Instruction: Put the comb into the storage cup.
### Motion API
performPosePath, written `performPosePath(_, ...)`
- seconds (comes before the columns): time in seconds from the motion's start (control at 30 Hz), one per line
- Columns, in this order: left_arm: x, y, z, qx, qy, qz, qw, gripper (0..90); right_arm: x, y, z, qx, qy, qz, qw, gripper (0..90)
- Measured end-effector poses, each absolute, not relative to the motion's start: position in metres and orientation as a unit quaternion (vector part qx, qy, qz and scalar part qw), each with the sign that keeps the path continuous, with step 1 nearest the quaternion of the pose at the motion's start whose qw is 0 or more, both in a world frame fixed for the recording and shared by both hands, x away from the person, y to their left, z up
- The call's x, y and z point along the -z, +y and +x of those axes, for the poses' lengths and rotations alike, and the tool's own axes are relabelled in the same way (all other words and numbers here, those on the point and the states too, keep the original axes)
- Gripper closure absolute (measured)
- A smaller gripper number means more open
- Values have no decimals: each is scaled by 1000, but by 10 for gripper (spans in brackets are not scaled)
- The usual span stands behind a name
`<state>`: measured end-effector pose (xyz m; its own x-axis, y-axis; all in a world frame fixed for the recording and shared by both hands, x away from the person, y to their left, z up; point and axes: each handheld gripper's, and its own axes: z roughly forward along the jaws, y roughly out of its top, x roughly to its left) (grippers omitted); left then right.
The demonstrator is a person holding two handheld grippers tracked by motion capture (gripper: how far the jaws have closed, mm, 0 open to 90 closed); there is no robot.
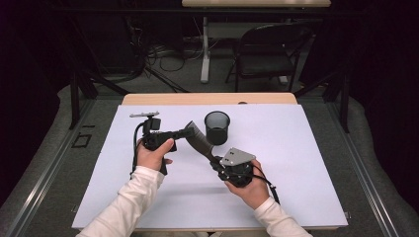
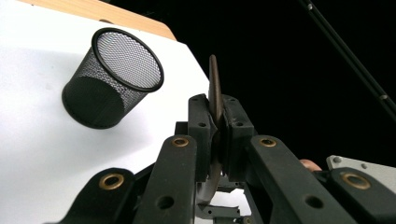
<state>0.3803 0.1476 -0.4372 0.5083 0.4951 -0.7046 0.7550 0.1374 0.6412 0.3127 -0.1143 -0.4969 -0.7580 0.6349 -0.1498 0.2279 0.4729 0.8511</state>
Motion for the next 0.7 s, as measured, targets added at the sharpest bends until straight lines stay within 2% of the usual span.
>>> performPosePath(0.53, 434, 144, 385, 109, 485, 645, 581, 848, 497, -117, 314, -442, 823, 270, 233, 664)
performPosePath(0.7, 433, 144, 386, 105, 488, 641, 583, 848, 497, -118, 314, -444, 820, 273, 237, 614)
